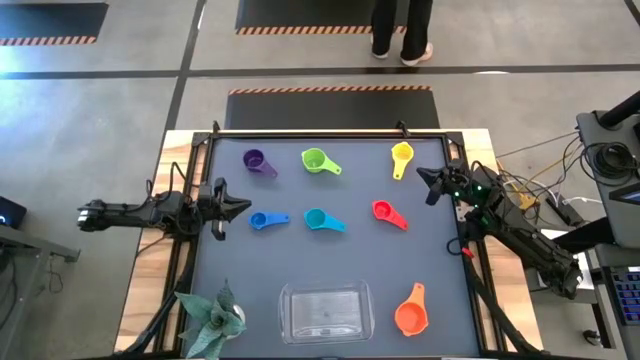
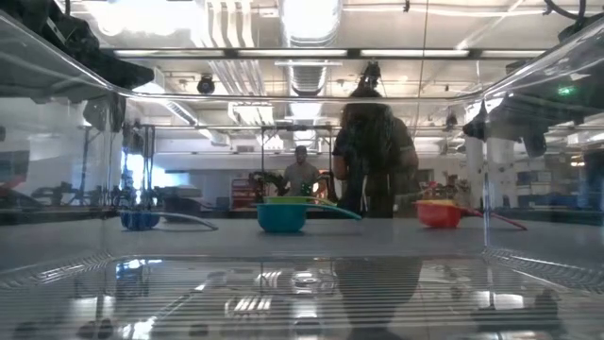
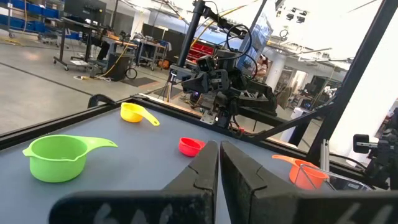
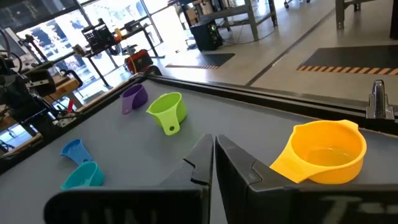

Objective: Nest measuring cups in basket

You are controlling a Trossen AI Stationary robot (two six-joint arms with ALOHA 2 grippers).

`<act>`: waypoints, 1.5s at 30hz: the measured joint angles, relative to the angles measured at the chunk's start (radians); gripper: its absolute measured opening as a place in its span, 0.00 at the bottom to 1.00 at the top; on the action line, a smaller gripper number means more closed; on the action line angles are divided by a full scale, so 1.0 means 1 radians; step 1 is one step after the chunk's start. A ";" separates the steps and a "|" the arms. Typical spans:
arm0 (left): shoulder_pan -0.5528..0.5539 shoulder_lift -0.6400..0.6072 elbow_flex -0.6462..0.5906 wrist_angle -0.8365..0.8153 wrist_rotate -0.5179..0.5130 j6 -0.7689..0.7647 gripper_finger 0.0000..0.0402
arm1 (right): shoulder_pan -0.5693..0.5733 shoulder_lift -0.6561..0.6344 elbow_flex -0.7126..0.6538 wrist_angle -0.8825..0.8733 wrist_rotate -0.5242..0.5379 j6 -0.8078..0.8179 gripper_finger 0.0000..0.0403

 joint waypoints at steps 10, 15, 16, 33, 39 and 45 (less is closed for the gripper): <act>0.000 0.000 0.000 0.000 0.000 0.000 0.00 | 0.000 0.000 0.000 0.000 0.000 0.000 0.02; 0.000 0.000 0.000 0.000 0.000 0.000 0.00 | 0.000 0.000 0.000 0.000 0.000 0.000 0.02; 0.000 0.000 0.000 0.000 0.000 0.000 0.00 | 0.000 0.000 0.000 0.000 0.000 0.000 0.02; 0.000 0.000 0.000 0.000 0.000 0.000 0.00 | 0.000 0.000 0.000 0.038 0.000 0.009 0.02; 0.000 0.000 0.000 0.000 0.000 0.000 0.00 | 0.000 0.000 0.000 0.176 0.001 0.096 0.02; 0.000 0.000 0.000 0.000 0.000 0.000 0.00 | 0.000 0.000 0.000 0.325 0.001 0.132 0.02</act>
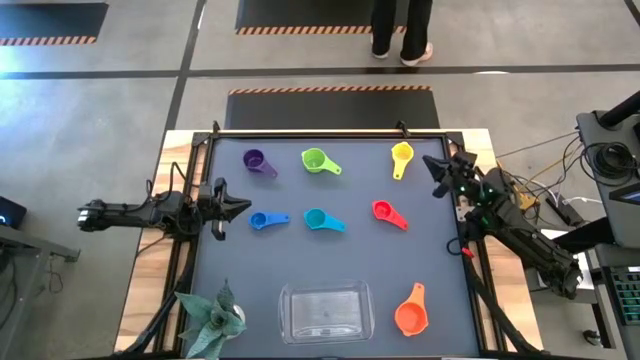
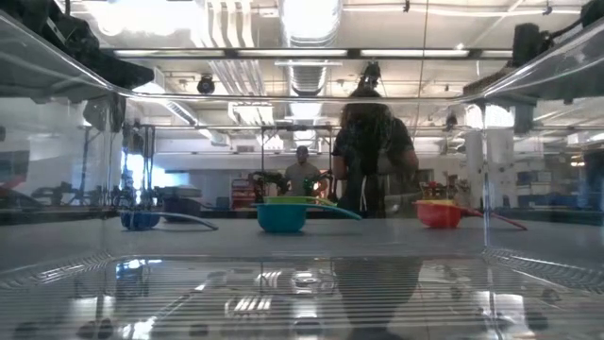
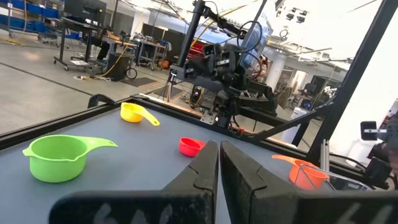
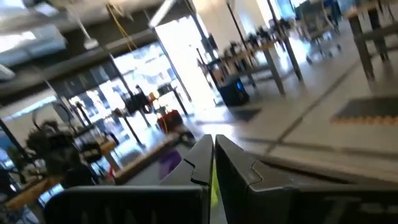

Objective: Nest measuring cups in basket
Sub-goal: Stack the green measuring cup on top of the orange measuring cup

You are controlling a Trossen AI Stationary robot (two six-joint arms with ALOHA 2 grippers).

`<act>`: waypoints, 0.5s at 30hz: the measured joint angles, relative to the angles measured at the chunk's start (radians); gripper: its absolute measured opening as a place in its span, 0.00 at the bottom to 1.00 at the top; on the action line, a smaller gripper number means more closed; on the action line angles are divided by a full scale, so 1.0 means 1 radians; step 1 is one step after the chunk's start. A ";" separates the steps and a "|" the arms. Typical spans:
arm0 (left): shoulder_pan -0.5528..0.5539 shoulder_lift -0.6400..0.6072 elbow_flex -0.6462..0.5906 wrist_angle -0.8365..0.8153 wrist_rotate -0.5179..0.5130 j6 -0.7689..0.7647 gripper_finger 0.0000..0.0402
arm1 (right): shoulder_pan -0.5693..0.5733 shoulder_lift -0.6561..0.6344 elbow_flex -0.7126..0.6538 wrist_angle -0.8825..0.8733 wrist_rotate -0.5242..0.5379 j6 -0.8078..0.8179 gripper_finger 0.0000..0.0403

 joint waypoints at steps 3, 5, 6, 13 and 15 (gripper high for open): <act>0.000 0.000 0.000 0.000 0.000 0.000 0.00 | 0.000 0.016 0.000 0.111 0.000 0.031 0.02; 0.000 0.000 0.000 0.000 0.000 0.000 0.00 | 0.000 0.043 0.002 0.173 0.000 0.073 0.02; 0.000 0.000 0.000 0.000 0.000 0.000 0.00 | 0.000 0.061 0.011 0.179 0.000 0.087 0.02; 0.000 0.000 0.000 0.000 0.000 0.000 0.00 | 0.000 0.304 0.161 0.174 -0.004 -0.006 0.02; 0.000 0.000 0.000 0.000 0.000 0.000 0.00 | 0.000 0.396 0.224 0.167 -0.006 -0.082 0.02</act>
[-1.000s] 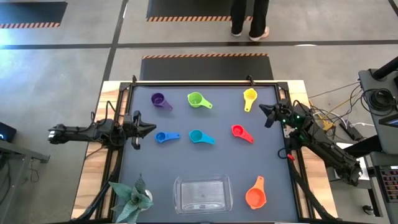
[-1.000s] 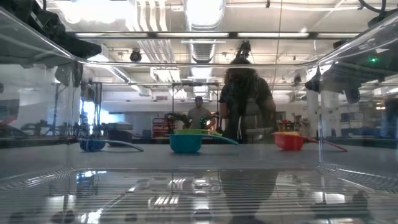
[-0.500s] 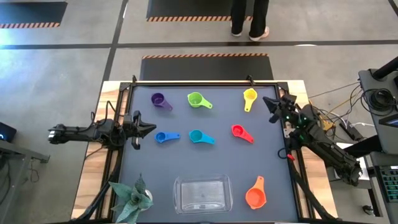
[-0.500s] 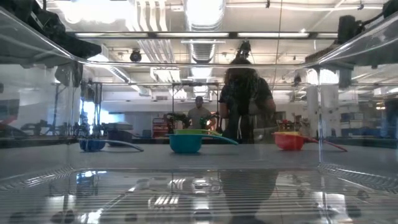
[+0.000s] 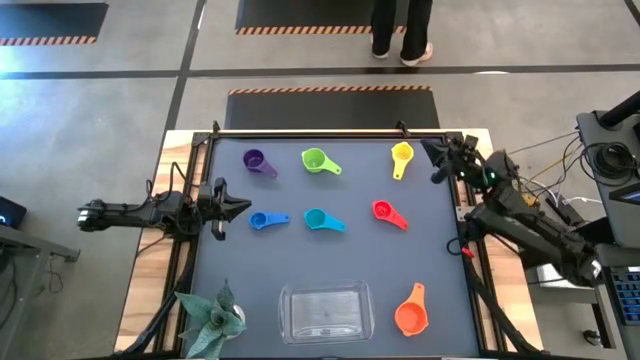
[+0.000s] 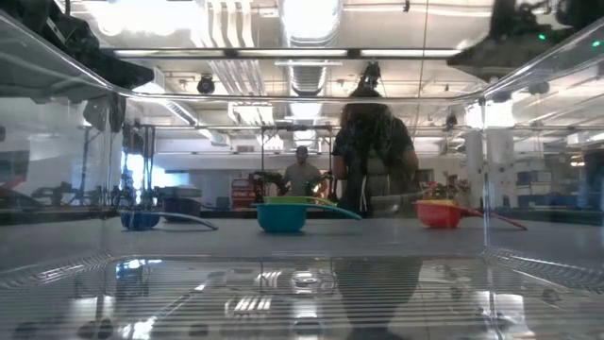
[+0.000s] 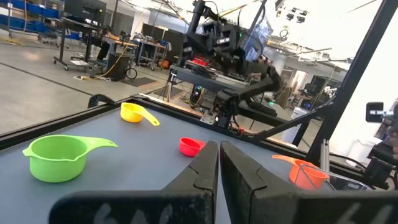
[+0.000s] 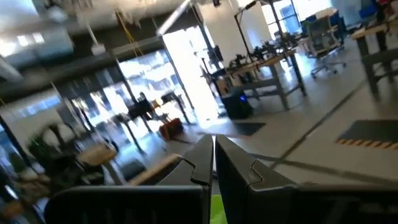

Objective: Nest measuring cups in basket
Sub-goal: Stack the green measuring cup on top of the orange measuring cup

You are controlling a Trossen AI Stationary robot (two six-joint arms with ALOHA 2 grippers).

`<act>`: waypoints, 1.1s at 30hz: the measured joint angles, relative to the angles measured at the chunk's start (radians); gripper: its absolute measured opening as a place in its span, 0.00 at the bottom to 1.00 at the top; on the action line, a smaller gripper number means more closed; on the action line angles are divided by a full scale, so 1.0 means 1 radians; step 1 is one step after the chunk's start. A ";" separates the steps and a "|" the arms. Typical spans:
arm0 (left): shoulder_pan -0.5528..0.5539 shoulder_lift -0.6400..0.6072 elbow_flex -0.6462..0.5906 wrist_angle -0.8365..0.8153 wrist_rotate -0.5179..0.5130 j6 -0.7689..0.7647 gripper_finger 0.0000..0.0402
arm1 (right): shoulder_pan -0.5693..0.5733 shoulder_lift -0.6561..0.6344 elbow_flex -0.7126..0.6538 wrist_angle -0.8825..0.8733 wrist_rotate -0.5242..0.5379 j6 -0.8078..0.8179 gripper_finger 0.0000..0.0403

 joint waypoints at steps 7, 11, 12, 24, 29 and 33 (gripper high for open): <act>0.000 0.000 0.000 0.000 0.000 0.000 0.00 | 0.000 0.358 0.233 -0.115 0.001 -0.057 0.02; 0.000 0.000 0.000 0.000 0.000 0.000 0.00 | 0.000 0.555 0.326 -0.171 -0.004 -0.053 0.02; 0.000 0.000 0.000 0.000 0.000 0.000 0.00 | 0.000 0.599 0.337 -0.193 -0.019 -0.044 0.02; 0.000 0.000 0.000 0.000 -0.001 0.000 0.00 | 0.037 0.938 0.565 -0.157 -0.215 -0.051 0.02; 0.000 0.000 0.000 0.000 0.000 0.000 0.00 | 0.074 1.036 0.651 -0.176 -0.212 -0.068 0.02; 0.000 0.000 0.000 0.000 0.000 0.000 0.00 | 0.109 1.099 0.724 -0.194 -0.210 -0.084 0.02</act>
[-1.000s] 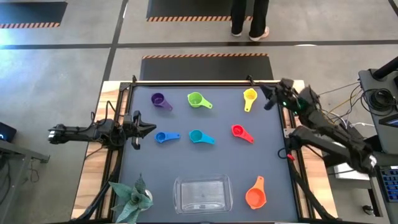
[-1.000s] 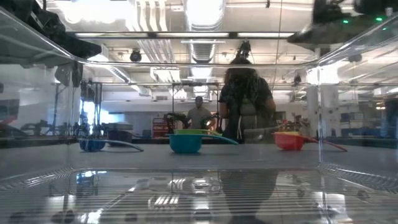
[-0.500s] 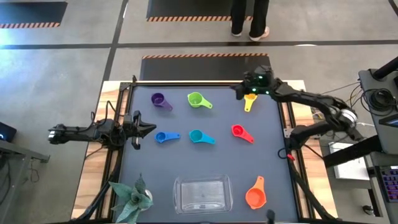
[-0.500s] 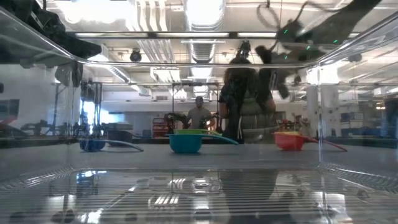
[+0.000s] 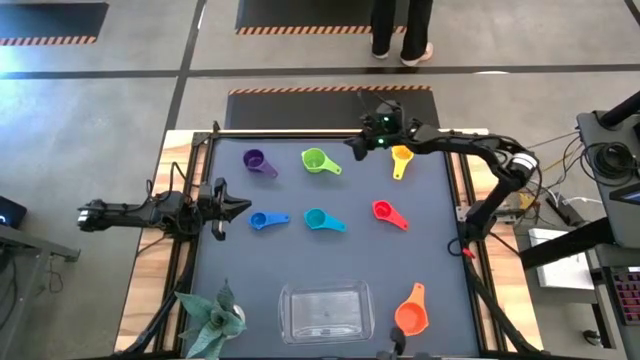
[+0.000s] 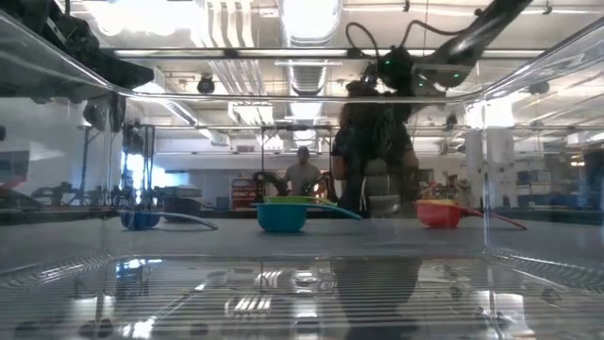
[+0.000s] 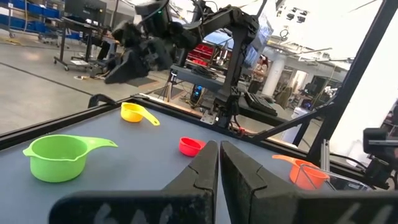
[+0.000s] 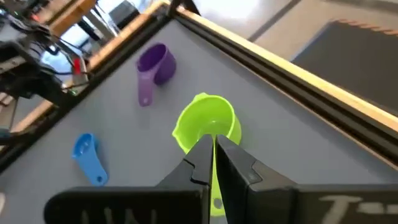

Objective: Nest measuring cups in basket
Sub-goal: Stack the green measuring cup on top of the orange measuring cup

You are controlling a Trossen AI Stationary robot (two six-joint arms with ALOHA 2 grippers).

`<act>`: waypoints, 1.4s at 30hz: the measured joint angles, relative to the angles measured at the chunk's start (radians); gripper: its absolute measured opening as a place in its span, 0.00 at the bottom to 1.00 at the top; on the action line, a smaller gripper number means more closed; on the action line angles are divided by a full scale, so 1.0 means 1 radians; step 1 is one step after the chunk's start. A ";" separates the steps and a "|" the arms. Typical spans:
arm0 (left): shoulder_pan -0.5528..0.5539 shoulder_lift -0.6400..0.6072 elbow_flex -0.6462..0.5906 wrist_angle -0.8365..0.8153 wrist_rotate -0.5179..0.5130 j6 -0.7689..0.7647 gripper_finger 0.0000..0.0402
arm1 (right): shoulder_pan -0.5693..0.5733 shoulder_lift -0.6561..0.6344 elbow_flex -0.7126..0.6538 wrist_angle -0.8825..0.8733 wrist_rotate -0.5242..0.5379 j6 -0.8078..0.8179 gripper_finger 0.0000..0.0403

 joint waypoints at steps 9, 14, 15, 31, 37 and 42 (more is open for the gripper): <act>0.000 0.000 0.000 0.000 0.000 0.000 0.00 | 0.066 0.128 0.145 -0.106 0.007 -0.091 0.02; 0.000 0.000 0.000 0.000 0.000 0.000 0.00 | 0.073 0.132 0.189 -0.161 0.007 -0.099 0.02; 0.000 0.000 0.000 0.000 0.000 0.000 0.00 | 0.072 0.126 0.189 -0.161 0.009 -0.102 0.02; 0.000 0.000 0.000 0.000 0.000 0.000 0.00 | 0.077 0.120 0.186 -0.234 0.043 -0.150 0.03; 0.000 0.000 0.000 0.000 0.000 0.000 0.00 | 0.100 0.120 0.186 -0.257 0.042 -0.218 0.16; 0.000 0.000 0.000 0.000 0.000 0.000 0.00 | 0.127 0.120 0.186 -0.291 0.100 -0.229 0.37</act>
